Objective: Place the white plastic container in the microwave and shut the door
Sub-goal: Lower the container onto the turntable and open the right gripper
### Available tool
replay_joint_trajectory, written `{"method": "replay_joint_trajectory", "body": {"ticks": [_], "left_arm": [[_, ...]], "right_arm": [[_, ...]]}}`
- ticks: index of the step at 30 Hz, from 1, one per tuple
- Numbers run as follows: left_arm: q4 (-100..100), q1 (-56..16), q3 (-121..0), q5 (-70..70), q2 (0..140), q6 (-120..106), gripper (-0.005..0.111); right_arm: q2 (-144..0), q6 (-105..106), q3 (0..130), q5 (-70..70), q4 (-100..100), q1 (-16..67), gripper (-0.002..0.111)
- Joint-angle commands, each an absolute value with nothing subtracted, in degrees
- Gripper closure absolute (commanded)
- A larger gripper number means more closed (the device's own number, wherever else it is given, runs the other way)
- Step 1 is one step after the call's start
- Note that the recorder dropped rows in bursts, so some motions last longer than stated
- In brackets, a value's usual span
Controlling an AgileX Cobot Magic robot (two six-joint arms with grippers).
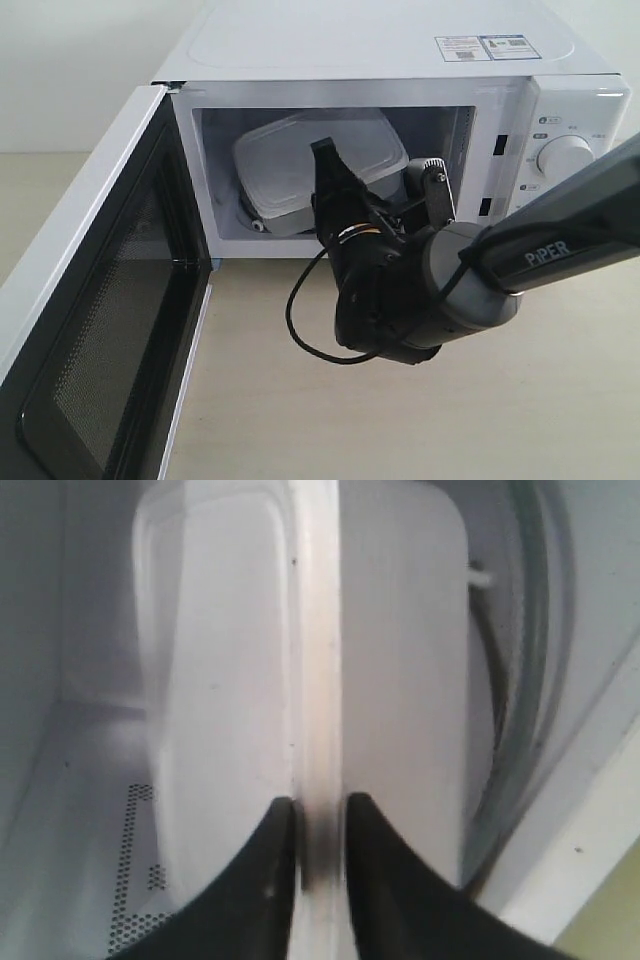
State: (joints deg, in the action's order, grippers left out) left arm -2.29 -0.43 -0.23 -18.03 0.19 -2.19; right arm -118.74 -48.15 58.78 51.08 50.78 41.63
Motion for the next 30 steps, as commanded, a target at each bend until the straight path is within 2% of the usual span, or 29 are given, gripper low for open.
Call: {"method": "replay_joint_trajectory", "body": {"ticks": [1,3,12,19,24,26,30], "left_arm": [[-2.3,-0.2,0.0,-18.0,0.0,-2.6,0.103],[-2.3,-0.2,0.0,-18.0,0.0,-2.6,0.103],[-2.3,-0.2,0.0,-18.0,0.0,-2.6,0.103],[-2.3,-0.2,0.0,-18.0,0.0,-2.6,0.103],[-2.3,-0.2,0.0,-18.0,0.0,-2.6,0.103],[-2.3,-0.2,0.0,-18.0,0.0,-2.6,0.103],[-2.3,-0.2,0.0,-18.0,0.0,-2.6,0.103]], "right_arm": [[-118.6,-48.2,59.2,52.9,48.6,41.2,0.062],[-118.6,-48.2,59.2,52.9,48.3,41.2,0.056],[-116.5,-48.0,58.2,51.7,40.9,41.2,0.057],[-111.6,-42.9,49.7,53.4,38.6,41.2,0.057],[-108.0,-31.4,44.2,55.4,30.0,41.2,0.057],[-106.8,-24.3,43.5,55.5,26.7,41.2,0.063],[-105.8,-0.4,43.5,55.3,21.8,41.2,0.090]]}}
